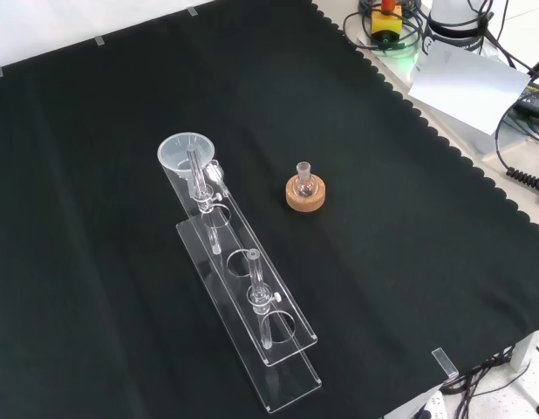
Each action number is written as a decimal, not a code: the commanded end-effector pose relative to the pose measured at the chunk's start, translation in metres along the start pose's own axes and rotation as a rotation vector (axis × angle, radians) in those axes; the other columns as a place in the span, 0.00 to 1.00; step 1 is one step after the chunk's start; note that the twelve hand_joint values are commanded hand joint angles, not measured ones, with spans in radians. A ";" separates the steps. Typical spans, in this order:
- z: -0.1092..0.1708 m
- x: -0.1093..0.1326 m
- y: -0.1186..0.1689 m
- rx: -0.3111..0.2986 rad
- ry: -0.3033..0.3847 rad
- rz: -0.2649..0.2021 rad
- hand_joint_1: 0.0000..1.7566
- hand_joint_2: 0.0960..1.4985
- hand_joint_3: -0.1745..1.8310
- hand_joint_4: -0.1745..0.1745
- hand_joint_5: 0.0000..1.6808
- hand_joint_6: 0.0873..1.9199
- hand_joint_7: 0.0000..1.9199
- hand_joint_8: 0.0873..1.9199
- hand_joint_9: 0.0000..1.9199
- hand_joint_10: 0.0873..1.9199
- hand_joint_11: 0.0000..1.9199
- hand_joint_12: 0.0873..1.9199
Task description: Pick up the funnel from the transparent funnel stand.
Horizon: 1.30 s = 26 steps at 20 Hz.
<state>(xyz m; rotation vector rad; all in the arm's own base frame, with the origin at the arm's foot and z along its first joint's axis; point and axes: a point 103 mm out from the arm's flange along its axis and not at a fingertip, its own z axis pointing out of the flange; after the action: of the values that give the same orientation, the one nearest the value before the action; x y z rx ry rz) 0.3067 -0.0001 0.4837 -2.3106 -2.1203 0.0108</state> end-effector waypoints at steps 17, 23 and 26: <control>0.027 -0.008 0.044 0.014 0.013 0.096 0.00 0.82 0.26 0.47 0.16 0.00 0.00 0.21 0.07 0.31 0.00 0.69; 0.047 -0.021 0.105 0.056 0.041 0.049 0.01 0.82 0.26 0.47 0.16 0.00 0.00 0.21 0.07 0.31 0.00 0.69; 0.058 -0.020 0.145 0.085 0.050 0.030 0.02 0.82 0.25 0.46 0.16 0.00 0.00 0.22 0.07 0.31 0.00 0.69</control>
<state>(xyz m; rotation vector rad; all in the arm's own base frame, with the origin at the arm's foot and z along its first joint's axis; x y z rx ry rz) 0.3648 -0.0138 0.4515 -2.3447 -2.0231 0.0359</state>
